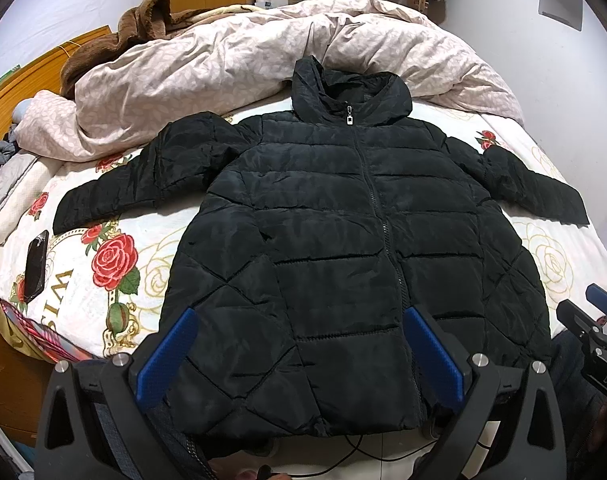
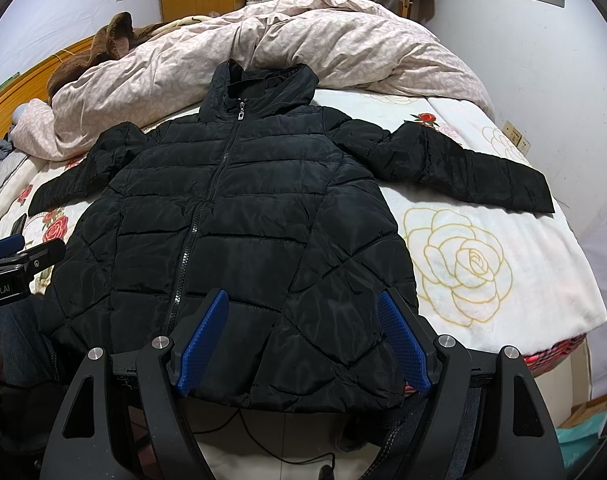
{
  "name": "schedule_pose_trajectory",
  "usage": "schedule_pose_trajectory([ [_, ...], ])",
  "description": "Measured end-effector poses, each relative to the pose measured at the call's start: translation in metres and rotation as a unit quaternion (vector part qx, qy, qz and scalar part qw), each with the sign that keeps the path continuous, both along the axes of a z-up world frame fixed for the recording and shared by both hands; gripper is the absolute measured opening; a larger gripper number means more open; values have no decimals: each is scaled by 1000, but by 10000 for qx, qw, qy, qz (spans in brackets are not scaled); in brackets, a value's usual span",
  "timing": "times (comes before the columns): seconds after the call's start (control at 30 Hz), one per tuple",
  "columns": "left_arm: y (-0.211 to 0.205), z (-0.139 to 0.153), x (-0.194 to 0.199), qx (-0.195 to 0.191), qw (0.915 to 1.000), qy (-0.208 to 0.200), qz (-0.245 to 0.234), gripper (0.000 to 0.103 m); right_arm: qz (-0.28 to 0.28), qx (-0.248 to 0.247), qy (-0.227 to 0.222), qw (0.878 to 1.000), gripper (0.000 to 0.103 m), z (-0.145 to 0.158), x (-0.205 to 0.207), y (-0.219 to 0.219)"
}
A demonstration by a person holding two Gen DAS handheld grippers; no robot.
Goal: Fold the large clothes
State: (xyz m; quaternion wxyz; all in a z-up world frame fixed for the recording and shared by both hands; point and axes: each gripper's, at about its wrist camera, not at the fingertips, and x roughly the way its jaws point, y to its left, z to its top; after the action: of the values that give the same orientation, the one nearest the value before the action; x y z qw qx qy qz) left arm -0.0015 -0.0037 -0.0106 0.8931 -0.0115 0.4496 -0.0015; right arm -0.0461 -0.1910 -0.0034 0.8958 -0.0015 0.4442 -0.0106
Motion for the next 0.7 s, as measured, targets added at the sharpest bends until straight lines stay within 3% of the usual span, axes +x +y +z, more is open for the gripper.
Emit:
schedule_pose_trajectory([
  [0.7, -1, -1, 0, -9, 10000, 11, -4, 103, 0, 1, 6, 10000, 77, 0, 0, 0],
])
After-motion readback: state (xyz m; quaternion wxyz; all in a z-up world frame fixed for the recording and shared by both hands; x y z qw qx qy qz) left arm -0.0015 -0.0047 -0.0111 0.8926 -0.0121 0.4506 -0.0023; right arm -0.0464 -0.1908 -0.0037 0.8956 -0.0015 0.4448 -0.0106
